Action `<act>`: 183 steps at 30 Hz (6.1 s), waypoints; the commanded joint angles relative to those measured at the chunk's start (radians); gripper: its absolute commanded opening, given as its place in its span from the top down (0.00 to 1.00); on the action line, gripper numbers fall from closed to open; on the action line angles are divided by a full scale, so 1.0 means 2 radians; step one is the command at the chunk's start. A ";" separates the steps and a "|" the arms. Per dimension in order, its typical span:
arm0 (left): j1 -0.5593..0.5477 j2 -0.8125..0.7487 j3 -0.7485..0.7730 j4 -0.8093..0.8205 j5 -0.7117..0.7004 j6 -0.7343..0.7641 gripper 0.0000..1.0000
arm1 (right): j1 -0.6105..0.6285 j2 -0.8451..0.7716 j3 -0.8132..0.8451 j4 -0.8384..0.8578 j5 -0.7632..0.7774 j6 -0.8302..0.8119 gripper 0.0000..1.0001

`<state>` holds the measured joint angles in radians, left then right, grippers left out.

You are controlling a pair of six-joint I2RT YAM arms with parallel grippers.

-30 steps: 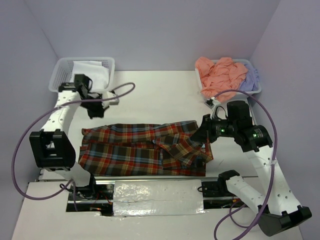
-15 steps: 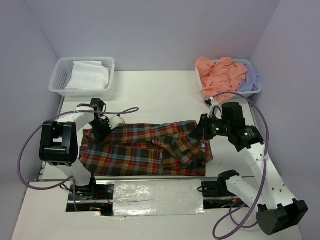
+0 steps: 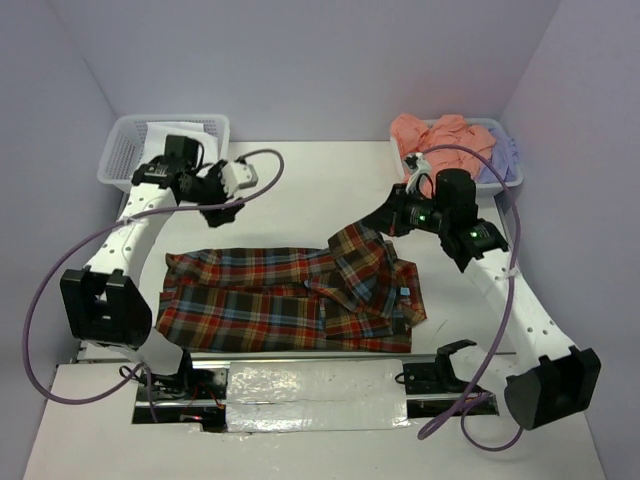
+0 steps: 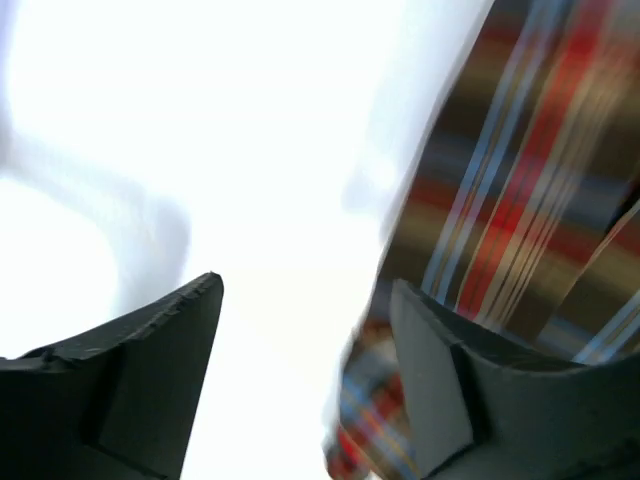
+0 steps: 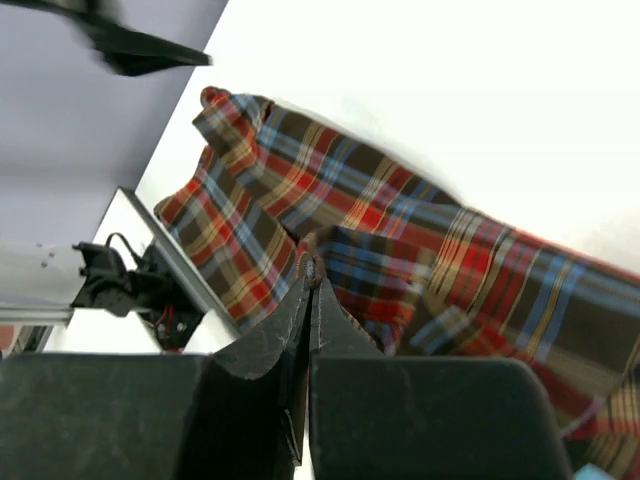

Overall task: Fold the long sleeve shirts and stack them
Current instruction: Fold the shirt

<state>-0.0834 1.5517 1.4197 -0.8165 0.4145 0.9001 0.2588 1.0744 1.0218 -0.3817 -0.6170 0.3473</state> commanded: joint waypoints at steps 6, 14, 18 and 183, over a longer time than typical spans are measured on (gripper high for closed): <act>-0.180 0.069 0.147 -0.050 0.170 -0.058 0.11 | -0.003 0.043 -0.028 0.118 -0.021 -0.058 1.00; -0.252 0.135 0.156 0.083 0.228 -0.162 0.01 | -0.006 0.041 -0.068 0.176 -0.063 -0.056 1.00; -0.270 0.158 0.147 0.120 0.243 -0.182 0.01 | -0.007 0.029 -0.078 0.183 -0.064 -0.055 1.00; 0.032 -0.013 -0.269 0.165 -0.244 -0.183 0.19 | 0.140 0.195 -0.161 0.043 0.213 0.011 0.98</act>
<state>-0.0120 1.5166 0.9375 -0.5747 0.0029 0.4953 0.5388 1.4376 0.6674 -0.2680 -0.2668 0.3805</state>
